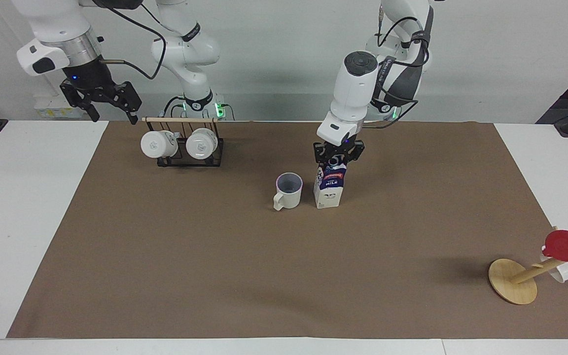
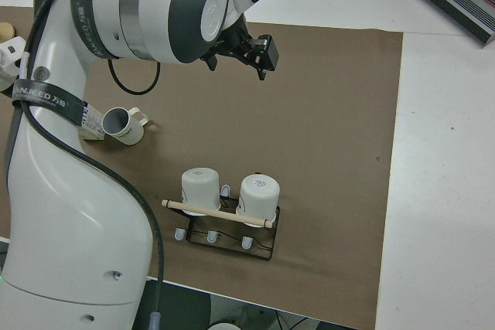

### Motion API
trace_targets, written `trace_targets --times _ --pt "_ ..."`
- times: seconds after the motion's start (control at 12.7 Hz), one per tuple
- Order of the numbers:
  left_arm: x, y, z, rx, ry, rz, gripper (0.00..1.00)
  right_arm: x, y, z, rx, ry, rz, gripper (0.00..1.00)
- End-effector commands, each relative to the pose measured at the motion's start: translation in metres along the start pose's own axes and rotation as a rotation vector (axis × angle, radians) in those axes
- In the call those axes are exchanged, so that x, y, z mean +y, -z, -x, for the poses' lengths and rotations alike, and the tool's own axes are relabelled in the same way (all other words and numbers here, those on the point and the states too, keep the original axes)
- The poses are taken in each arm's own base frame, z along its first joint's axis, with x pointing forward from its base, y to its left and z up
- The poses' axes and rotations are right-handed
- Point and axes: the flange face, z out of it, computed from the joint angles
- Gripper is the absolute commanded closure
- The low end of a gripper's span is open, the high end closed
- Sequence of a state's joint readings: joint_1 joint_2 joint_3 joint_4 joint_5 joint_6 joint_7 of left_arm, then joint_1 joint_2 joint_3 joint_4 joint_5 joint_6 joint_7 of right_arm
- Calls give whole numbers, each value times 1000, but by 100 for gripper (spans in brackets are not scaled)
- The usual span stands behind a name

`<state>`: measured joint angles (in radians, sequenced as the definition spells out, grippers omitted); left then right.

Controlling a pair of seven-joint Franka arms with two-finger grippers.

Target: Place cup and milk on table

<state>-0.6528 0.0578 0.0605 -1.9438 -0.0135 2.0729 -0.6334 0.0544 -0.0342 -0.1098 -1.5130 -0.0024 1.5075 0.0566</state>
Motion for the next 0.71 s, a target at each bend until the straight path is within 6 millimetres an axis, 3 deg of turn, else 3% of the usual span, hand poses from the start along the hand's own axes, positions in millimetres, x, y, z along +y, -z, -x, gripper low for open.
trace_targets --times 0.0,0.24,0.39,0.63 --pt "-1 25 3 3 -3 -2 0 3 10 11 6 0 19 0" --pt "-15 93 -7 -7 4 -9 0 10 11 13 2 -18 8 0" --pt "-56 136 -23 -20 -4 -17 0 7 11 13 2 -13 2 0" --pt "-131 178 -34 -19 -24 -16 0 2 11 13 2 -3 0 0"
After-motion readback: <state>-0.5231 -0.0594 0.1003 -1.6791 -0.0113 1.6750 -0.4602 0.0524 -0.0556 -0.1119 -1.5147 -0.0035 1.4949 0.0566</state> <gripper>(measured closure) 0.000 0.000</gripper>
